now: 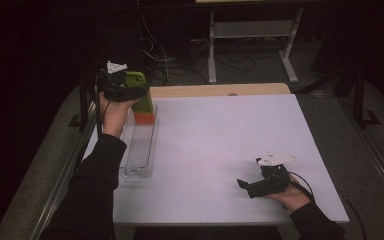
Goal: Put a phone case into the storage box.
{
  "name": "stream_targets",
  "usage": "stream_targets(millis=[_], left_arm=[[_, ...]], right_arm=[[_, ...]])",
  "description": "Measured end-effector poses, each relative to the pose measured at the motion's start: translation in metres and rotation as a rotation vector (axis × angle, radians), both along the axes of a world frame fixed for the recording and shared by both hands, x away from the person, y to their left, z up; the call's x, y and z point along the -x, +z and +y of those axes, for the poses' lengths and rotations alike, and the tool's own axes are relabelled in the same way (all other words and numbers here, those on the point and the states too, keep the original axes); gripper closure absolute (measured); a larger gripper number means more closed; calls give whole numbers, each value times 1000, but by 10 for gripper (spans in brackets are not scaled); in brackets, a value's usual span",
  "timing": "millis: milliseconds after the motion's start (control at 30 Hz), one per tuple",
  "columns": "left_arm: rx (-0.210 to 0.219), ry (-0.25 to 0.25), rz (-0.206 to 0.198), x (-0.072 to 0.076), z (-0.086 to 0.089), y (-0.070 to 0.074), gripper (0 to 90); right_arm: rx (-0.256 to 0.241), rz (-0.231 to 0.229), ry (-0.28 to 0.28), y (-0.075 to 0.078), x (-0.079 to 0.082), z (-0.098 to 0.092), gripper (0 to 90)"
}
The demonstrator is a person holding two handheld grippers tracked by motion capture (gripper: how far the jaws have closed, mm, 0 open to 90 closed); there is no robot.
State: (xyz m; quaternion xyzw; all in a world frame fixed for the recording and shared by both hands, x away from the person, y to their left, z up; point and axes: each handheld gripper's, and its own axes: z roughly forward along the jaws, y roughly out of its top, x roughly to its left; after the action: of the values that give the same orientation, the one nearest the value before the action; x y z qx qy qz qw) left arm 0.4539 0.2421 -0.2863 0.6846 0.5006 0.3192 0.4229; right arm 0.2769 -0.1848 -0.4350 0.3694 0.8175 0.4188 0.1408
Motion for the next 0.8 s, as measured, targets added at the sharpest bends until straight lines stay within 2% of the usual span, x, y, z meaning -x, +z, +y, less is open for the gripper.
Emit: stream_targets(millis=[167,300,400,433,467,500,600,800], left_arm=[[-2,51,11,-6,0,-10,145],[-29,85,26,-10,2,-20,145],[-16,116,22,-14,2,-30,145],[-27,117,27,-15,3,-33,145],[-15,126,22,-17,3,-37,145],[-31,129,29,-17,3,-40,145],[-43,141,38,-20,3,-51,144],[-59,150,59,-24,3,-64,143]], right_arm=[[-3,-4,-1,1,0,0,0],[-6,-3,-2,2,1,-1,0],[-7,-4,-3,2,0,-1,0],[-8,-4,-3,2,0,-1,0],[-7,-6,-3,2,0,-1,0],[-8,-5,-3,2,0,-1,0],[-7,-5,-3,2,0,-1,0],[-9,-7,-3,2,0,-2,0]])
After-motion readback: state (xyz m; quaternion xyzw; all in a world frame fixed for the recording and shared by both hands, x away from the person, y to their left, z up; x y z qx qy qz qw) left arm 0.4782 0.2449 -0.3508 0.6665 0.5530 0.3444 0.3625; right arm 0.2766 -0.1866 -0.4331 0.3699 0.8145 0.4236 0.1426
